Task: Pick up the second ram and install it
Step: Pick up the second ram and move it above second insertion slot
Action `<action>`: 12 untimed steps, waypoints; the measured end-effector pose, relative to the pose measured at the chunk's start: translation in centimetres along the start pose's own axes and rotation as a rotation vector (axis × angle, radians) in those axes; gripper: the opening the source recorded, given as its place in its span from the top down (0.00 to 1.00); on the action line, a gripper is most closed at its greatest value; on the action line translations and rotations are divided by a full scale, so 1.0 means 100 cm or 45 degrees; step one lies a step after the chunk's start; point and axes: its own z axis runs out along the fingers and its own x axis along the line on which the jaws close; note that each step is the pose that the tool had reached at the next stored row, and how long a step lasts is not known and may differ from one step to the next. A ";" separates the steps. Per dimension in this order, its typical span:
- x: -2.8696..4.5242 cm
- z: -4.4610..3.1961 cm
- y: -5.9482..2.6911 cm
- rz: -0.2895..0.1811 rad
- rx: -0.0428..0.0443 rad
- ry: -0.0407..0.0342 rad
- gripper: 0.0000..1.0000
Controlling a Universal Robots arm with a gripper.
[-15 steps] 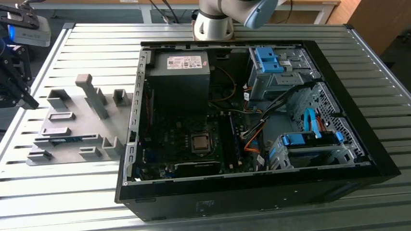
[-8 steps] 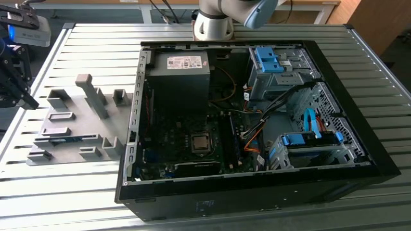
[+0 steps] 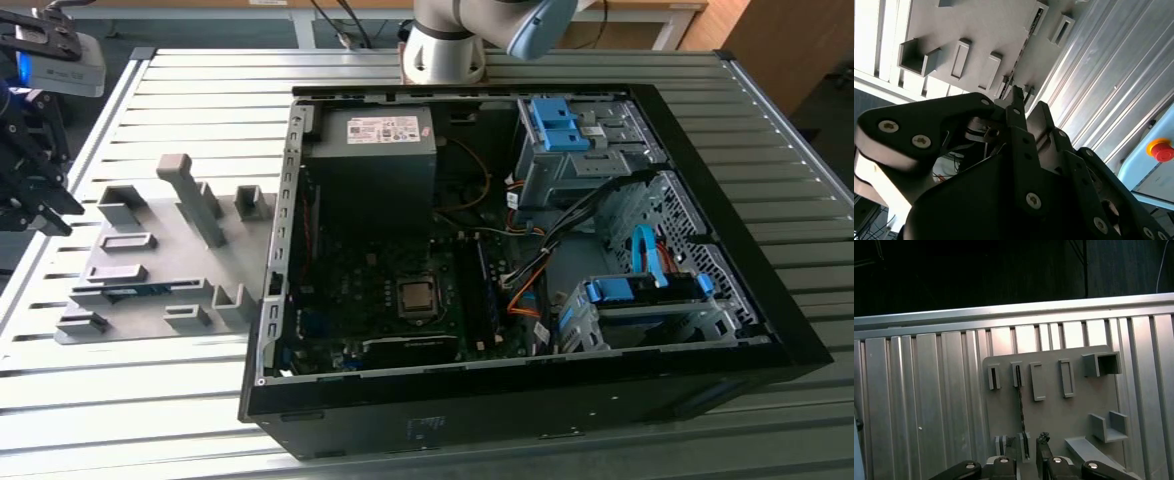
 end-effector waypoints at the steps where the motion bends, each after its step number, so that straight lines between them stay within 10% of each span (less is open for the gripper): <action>1: 0.0000 0.0000 0.0000 0.000 0.000 0.0004 0.70; 12: 0.0001 0.0013 -0.0001 0.000 0.001 0.0079 0.57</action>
